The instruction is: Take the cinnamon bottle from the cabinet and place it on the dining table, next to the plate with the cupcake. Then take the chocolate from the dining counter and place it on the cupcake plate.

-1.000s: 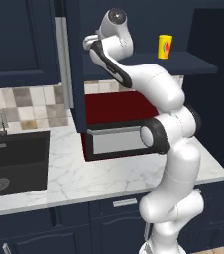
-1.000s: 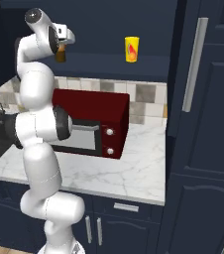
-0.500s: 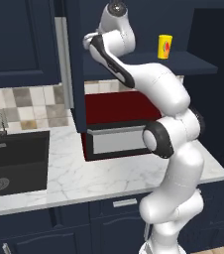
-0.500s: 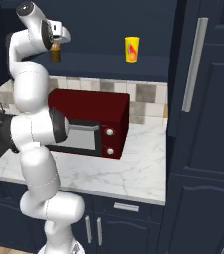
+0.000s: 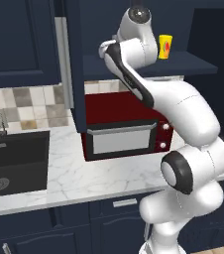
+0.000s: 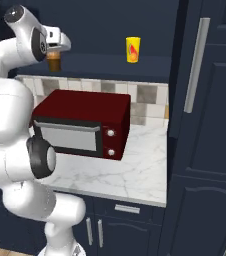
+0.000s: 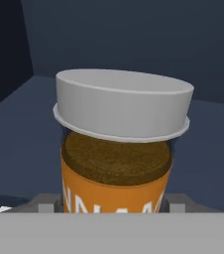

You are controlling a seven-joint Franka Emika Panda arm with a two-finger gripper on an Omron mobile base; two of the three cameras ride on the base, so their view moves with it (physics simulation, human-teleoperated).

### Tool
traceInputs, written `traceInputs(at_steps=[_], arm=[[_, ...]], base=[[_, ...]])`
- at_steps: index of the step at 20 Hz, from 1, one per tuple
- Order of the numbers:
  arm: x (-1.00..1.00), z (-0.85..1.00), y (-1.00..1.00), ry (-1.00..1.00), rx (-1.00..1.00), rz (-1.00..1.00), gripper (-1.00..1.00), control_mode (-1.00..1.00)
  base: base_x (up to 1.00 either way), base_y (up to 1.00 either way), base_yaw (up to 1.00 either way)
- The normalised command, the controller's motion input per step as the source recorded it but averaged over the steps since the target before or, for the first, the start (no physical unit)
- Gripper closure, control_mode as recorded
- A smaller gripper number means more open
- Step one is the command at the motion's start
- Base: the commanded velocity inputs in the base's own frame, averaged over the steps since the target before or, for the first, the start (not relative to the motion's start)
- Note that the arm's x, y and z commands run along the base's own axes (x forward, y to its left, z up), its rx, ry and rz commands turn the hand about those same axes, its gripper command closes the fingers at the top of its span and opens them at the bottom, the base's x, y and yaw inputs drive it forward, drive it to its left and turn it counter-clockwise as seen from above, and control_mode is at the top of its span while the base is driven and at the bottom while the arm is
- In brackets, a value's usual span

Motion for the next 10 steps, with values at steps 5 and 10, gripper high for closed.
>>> traceInputs(at_steps=[5,10], arm=[[-1.0,-0.17,-0.49,-0.13,0.01,0.0,1.0,-1.0],[-1.0,-0.16,-0.54,-0.17,0.05,0.0,1.0,-1.0]], base=[[0.0,0.0,0.0],[0.0,0.0,0.0]])
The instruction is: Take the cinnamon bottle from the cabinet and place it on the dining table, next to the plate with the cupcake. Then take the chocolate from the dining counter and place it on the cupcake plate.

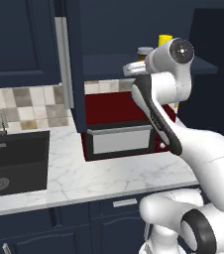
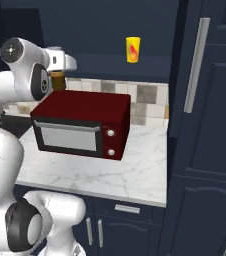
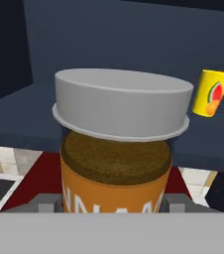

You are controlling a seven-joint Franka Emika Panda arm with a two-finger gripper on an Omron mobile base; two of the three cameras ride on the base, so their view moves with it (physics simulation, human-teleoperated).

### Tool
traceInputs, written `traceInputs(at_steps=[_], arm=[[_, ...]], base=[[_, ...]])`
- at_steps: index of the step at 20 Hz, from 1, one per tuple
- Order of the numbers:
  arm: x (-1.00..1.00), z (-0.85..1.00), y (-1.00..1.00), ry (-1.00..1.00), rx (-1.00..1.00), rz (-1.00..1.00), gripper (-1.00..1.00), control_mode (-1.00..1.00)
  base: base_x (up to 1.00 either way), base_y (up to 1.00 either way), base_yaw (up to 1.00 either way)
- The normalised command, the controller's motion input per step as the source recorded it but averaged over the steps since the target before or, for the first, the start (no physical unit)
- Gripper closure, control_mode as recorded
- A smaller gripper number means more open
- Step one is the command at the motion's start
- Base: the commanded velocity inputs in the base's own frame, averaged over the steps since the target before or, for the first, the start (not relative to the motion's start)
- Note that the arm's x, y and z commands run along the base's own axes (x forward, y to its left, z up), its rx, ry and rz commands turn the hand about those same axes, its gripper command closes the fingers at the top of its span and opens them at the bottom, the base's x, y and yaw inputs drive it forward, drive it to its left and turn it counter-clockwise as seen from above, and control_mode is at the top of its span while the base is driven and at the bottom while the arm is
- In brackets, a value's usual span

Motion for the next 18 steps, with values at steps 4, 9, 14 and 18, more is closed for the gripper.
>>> traceInputs(at_steps=[4,9,14,18], arm=[[-1.0,-0.1,-0.41,-0.25,0.0,-0.02,1.0,-1.0],[-0.94,0.0,-0.42,-0.14,0.02,-0.04,1.0,-1.0],[-0.34,-0.04,-0.04,0.01,-0.01,0.0,1.0,-1.0],[0.0,0.0,0.0,0.0,0.0,0.0,1.0,1.0]], base=[[0.0,0.0,0.0],[0.0,0.0,0.0],[0.0,0.0,0.0],[-0.93,-0.1,0.0]])
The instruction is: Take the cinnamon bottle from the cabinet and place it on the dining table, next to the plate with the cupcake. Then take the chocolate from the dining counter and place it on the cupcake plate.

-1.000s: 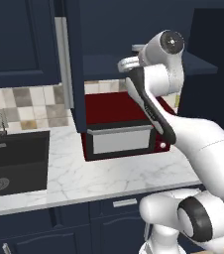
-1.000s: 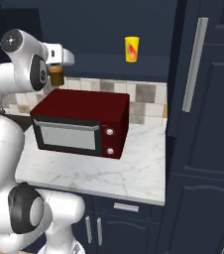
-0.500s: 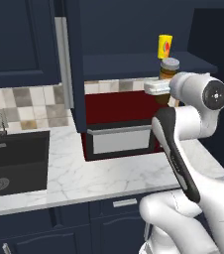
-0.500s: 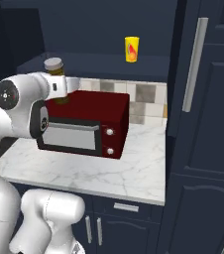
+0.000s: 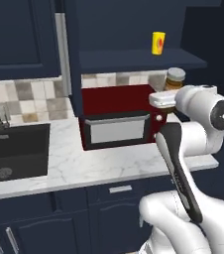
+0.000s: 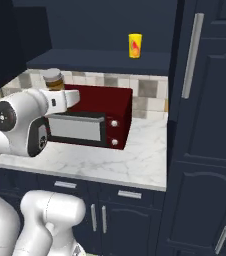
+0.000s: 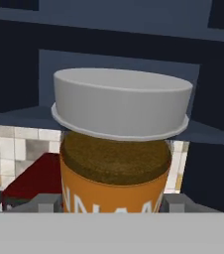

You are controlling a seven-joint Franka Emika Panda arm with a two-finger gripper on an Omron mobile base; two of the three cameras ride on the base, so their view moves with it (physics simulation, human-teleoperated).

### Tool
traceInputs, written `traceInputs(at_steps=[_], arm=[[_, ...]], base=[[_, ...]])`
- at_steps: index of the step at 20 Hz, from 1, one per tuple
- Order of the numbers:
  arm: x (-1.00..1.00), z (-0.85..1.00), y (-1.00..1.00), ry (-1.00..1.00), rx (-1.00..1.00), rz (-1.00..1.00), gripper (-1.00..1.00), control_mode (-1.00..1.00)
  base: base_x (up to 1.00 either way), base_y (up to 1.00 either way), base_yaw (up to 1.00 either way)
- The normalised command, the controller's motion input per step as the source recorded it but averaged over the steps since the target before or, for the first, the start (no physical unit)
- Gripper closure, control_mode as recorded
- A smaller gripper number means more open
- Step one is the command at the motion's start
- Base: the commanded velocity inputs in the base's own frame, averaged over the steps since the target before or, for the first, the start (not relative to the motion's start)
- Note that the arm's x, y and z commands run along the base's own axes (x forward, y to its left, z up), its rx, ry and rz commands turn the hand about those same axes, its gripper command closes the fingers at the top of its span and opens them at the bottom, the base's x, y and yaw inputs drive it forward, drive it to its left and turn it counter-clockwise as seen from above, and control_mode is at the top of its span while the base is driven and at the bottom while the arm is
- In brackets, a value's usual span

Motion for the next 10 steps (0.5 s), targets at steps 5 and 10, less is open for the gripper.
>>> traceInputs(at_steps=[5,10], arm=[[0.0,0.0,0.0,0.0,0.0,0.0,1.0,1.0],[0.0,0.0,0.0,0.0,0.0,0.0,1.0,1.0]], base=[[-1.0,-0.13,0.31],[-0.93,-0.45,0.57]])
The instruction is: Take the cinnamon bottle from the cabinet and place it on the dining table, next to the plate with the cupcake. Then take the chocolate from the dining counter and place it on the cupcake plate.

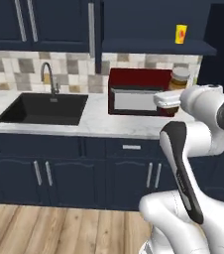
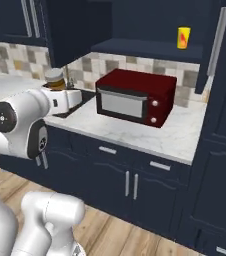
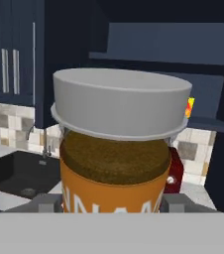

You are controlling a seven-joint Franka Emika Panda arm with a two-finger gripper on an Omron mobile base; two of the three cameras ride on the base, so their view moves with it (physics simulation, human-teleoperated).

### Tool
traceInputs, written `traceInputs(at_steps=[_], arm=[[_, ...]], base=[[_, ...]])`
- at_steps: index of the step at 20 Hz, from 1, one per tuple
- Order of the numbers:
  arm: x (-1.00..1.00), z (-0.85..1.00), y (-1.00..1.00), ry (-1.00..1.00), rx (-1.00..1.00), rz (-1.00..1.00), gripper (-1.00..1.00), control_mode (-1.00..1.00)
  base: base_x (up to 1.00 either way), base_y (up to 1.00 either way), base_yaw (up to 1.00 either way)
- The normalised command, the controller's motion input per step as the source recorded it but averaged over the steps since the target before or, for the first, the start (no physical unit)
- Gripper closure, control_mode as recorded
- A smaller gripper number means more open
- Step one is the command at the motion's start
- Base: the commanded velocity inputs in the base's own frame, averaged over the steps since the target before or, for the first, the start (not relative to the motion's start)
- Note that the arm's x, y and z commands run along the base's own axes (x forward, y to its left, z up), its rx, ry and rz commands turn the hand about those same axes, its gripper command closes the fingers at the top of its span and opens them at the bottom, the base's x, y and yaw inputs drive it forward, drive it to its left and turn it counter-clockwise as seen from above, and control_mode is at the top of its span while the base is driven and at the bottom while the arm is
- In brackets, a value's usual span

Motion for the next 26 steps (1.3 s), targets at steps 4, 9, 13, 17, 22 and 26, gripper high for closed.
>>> traceInputs(at_steps=[4,9,13,17,22,26], arm=[[0.0,0.0,0.0,0.0,0.0,0.0,1.0,1.0],[0.0,0.0,0.0,0.0,0.0,0.0,1.0,1.0],[0.0,0.0,0.0,0.0,0.0,0.0,1.0,1.0],[0.0,0.0,0.0,0.0,0.0,0.0,1.0,1.0],[0.0,0.0,0.0,0.0,0.0,0.0,1.0,1.0],[0.0,0.0,0.0,0.0,0.0,0.0,1.0,1.0]], base=[[-0.28,-0.04,0.83],[0.01,0.0,0.89],[0.14,0.0,0.89],[0.66,0.0,0.74],[1.0,-0.02,0.57],[1.0,0.0,0.48]])
